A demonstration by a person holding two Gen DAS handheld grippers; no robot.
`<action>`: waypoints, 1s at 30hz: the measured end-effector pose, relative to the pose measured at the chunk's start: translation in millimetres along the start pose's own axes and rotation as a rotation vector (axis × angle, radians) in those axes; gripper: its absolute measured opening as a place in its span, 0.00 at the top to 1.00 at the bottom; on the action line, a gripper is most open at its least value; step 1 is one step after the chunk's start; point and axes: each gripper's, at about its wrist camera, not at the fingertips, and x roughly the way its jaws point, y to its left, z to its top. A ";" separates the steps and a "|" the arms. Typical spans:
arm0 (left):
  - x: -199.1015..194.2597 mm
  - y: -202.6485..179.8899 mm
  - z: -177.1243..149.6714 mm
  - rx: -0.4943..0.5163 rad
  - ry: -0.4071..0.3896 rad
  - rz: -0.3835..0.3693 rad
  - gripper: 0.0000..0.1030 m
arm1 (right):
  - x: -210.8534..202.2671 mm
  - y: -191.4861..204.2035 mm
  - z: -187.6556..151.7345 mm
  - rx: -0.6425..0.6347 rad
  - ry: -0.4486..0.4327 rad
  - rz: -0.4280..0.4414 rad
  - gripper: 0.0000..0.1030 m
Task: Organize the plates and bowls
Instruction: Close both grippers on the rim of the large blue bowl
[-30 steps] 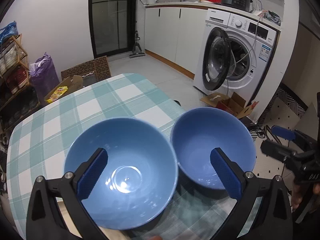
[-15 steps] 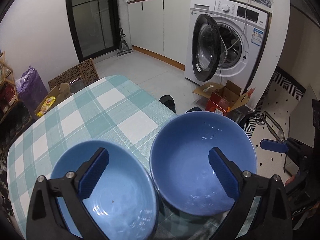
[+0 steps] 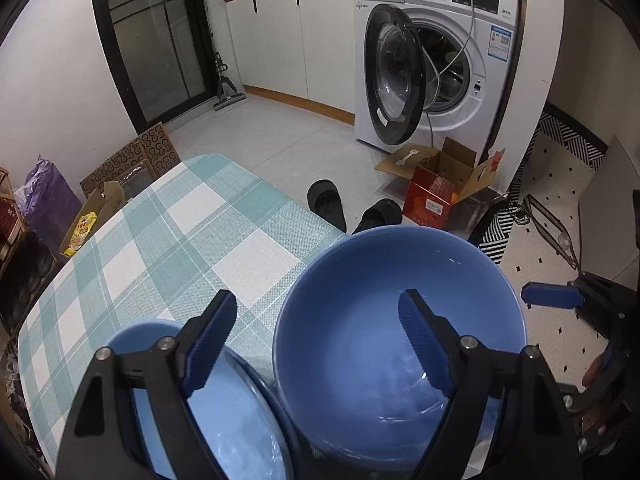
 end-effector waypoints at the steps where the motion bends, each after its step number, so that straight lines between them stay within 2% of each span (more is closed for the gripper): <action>1: 2.9 -0.9 0.9 -0.001 0.009 0.001 0.27 | 1.3 0.7 -0.4 -0.002 0.004 0.003 0.05; 5: 13.5 -3.5 2.9 0.007 0.041 0.006 0.30 | 6.2 3.2 -2.5 -0.011 0.024 0.034 0.10; 7: 17.4 -5.3 2.6 0.019 0.053 0.013 0.31 | 9.2 5.4 -4.0 -0.026 0.040 0.044 0.18; 12: 28.1 -8.5 -0.8 0.038 0.106 0.007 0.35 | 13.0 5.1 -5.9 -0.030 0.055 0.039 0.29; 16: 31.8 -11.0 -2.1 0.040 0.120 -0.006 0.39 | 16.1 3.4 -6.7 -0.036 0.068 0.048 0.32; 25: 33.8 -13.2 -3.0 0.045 0.130 -0.009 0.40 | 10.6 4.1 -6.1 -0.041 0.059 0.057 0.40; 30: 33.1 -18.2 -2.7 0.033 0.126 -0.025 0.40 | 4.7 -0.6 -2.4 -0.029 0.047 0.050 0.40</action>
